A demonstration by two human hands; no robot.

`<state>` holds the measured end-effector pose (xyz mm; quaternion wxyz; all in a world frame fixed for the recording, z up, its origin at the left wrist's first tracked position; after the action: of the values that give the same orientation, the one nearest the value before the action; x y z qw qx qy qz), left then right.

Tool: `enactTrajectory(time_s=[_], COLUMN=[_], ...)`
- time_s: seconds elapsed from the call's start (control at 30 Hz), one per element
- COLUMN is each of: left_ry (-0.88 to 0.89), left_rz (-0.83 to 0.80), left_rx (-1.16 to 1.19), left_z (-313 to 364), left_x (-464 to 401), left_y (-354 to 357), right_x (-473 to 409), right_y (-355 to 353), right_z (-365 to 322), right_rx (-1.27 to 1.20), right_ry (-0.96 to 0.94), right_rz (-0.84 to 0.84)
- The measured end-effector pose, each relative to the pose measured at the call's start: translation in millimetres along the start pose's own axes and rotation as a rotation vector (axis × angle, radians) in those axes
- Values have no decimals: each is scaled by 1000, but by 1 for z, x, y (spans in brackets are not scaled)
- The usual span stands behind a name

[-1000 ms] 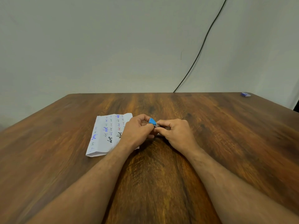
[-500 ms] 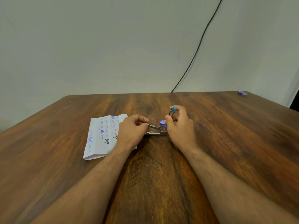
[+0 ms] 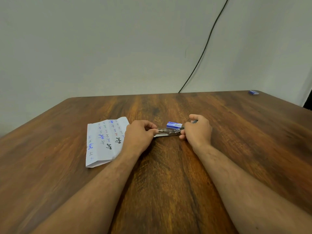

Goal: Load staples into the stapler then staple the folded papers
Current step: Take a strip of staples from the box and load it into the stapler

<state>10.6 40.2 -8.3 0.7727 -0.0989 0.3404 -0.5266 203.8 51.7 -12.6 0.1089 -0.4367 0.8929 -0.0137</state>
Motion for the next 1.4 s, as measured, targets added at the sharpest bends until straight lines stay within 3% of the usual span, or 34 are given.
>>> enactTrajectory(time_s=[0.5,0.67,0.73,0.9,1.4], left_ry=[-8,33,77,146,153], left_rz=[-76,-61,-48,-29,-59], left_rx=[-87,-75,-76,-68,-47], left_z=[-5,-2,0,5,5], left_x=[-2,1,3,7,7], left_y=[4,2,1,-3,-2], right_x=[4,25,29,23,24], right_y=[4,8,11,12,14], right_z=[-3,-15,-16,-11,-14], right_rx=[144,305,392,400,394], right_ry=[-8,-488,-577,-500,-468], right_rz=[-55,-249,-332,-424,-378])
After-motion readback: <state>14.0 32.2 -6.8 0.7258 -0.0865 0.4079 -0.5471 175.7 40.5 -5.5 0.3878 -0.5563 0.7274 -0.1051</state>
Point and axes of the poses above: each hand's wrist, its own x-axis away from the middle knuckle, its own y-axis out of the palm, z = x × y, the point moved 2 cm from there along -x, towards the middle knuckle, and after that the axes turned 7 degrees about z, right-handed, at the moved point
